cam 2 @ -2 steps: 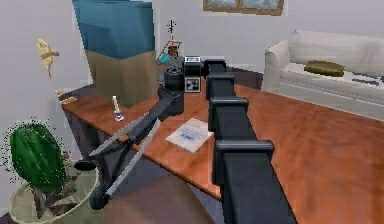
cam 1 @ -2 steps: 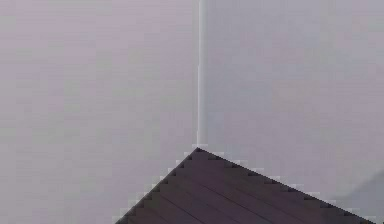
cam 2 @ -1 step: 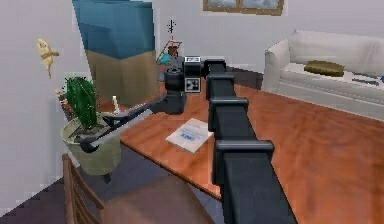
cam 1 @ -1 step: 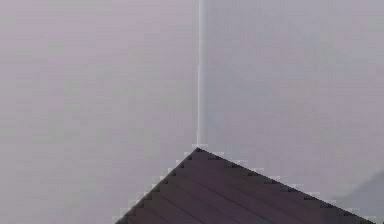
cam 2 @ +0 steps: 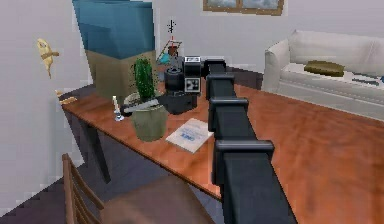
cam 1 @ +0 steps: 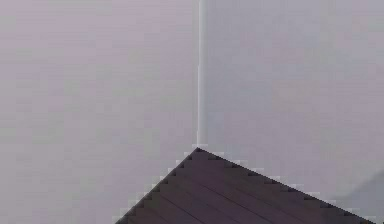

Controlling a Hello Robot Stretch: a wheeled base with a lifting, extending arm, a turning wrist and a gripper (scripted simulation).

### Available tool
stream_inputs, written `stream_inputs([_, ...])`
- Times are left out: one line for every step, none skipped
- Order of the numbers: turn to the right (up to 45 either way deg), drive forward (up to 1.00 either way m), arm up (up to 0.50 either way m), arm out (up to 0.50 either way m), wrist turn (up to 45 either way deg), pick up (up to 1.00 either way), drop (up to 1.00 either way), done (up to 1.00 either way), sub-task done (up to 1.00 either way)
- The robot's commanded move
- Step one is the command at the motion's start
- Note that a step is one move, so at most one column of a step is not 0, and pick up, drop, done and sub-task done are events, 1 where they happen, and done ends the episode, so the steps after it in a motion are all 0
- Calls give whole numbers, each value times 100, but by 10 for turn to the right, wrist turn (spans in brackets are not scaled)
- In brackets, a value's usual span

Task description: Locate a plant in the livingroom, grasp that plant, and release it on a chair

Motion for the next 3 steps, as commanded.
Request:
stream_inputs([0,0,0,0,120,0,0,0,0])
stream_inputs([0,0,-32,0,0,0,0,0,0])
stream_inputs([0,0,-50,0,0,0,0,0,0])
